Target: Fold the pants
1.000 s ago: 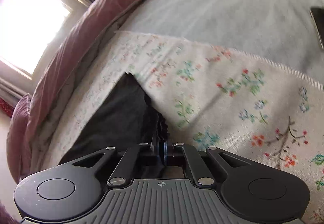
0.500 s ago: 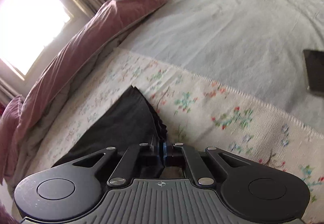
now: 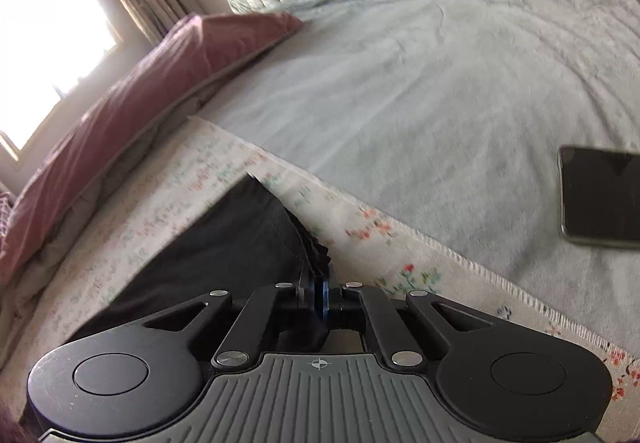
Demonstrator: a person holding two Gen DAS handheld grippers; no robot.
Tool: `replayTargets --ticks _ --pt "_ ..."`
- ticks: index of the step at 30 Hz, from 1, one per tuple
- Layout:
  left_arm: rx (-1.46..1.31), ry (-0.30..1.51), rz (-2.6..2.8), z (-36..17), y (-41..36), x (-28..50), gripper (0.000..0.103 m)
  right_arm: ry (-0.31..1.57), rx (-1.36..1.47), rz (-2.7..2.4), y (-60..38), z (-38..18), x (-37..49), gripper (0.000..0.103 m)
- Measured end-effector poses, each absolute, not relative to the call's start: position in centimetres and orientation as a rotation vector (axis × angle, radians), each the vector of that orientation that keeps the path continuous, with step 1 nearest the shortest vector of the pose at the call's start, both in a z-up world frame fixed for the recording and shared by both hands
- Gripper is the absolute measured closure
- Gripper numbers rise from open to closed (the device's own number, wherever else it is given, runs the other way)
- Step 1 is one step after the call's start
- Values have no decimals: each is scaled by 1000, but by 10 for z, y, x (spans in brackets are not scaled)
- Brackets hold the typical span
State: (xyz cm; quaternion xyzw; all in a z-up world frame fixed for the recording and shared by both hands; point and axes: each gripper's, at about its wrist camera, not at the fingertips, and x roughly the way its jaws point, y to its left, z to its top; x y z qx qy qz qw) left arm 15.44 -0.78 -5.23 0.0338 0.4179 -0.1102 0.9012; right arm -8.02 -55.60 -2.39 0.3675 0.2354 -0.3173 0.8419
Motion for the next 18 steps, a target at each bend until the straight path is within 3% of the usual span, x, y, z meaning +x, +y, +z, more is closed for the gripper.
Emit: replayTargets --ticks 10,18 --pt "-52 942 -198 -54 27 160 0 420 636 -615 -527 9 -69 100" --pt "-91 869 -499 -41 -59 134 0 288 372 -468 -456 62 -43 99"
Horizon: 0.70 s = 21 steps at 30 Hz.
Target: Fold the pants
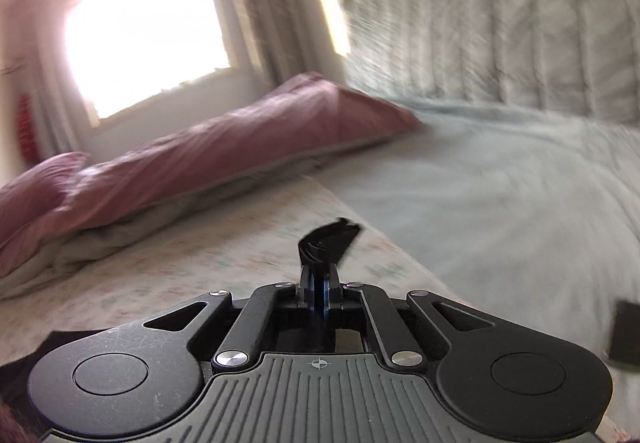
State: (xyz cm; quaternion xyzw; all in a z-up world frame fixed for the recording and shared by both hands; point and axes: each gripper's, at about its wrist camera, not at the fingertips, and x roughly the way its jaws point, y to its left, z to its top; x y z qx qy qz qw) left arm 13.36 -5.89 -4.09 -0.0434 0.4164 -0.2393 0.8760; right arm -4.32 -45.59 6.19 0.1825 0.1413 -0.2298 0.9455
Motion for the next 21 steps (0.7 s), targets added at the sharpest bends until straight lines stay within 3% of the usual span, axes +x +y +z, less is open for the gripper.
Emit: replayTargets --ticks 6,10,21 --pt "179 833 -573 -68 -132 83 0 238 353 -330 -413 76 -17 99" --pt "223 851 -625 -60 -131 68 0 256 330 -230 -391 78 1 99" --pt "-372 862 -486 -30 -15 142 0 314 205 -16 -324 77 30 99"
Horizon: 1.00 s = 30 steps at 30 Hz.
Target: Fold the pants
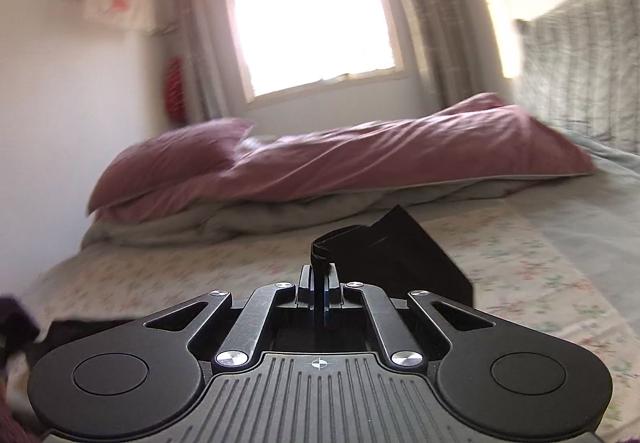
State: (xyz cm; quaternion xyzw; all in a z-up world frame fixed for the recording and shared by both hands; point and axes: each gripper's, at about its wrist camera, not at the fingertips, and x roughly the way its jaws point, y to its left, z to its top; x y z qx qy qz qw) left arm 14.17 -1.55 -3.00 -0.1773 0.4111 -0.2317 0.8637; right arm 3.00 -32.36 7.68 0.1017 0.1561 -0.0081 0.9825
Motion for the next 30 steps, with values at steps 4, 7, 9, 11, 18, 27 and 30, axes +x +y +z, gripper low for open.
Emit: replayTargets --ticks 4,7,9,11,18,27,30 --pt "-536 864 -480 -31 1 154 0 464 18 118 -259 48 54 99" --pt "-626 881 -496 -35 5 160 0 582 -118 198 -213 18 62 99" --pt "-617 903 -501 -38 3 163 0 634 -172 220 -194 1 64 99" --pt "-597 916 -512 -43 -3 167 0 648 -209 223 -184 -9 63 99" --pt "-572 950 -575 -53 -23 184 0 601 -336 188 -173 -27 47 99" --pt "-605 1044 -627 -56 -46 198 0 558 -368 171 -163 -27 43 99" --pt "-548 1064 -589 -55 -61 207 5 544 -349 176 -162 -21 40 99"
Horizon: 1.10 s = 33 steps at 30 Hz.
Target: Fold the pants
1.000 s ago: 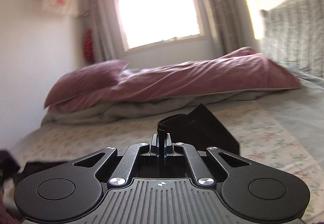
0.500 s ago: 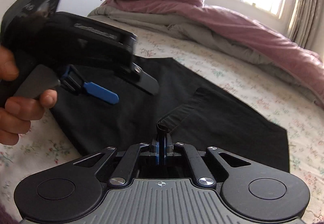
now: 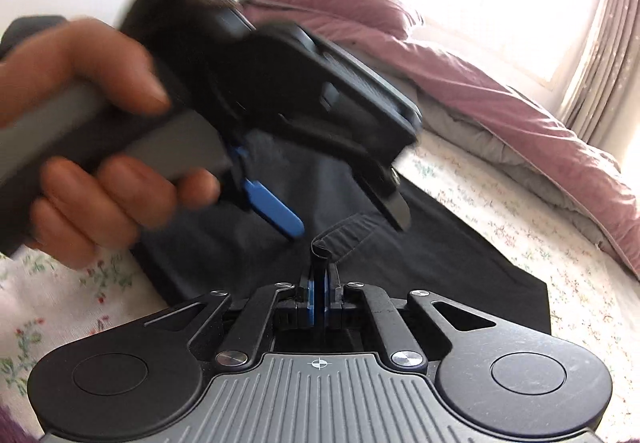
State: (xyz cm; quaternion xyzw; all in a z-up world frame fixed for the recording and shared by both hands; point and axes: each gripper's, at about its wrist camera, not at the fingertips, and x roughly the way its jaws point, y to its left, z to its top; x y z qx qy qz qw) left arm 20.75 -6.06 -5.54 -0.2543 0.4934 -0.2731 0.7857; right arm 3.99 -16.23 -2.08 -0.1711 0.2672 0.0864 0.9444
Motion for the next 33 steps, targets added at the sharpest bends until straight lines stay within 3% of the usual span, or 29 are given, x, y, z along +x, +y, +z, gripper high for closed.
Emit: replayTargets --ticks 4,7,9,33 --pt "-482 1067 -618 -50 -76 213 19 526 -333 173 -161 -14 34 99" --pt "-422 1079 -610 -48 -88 216 44 504 -325 176 -159 -7 30 99" --pt "-365 1076 -602 -47 -90 213 69 493 -317 170 -158 -1 28 99" --pt "-171 863 -543 -1 -14 201 72 395 -289 246 -94 28 31 99"
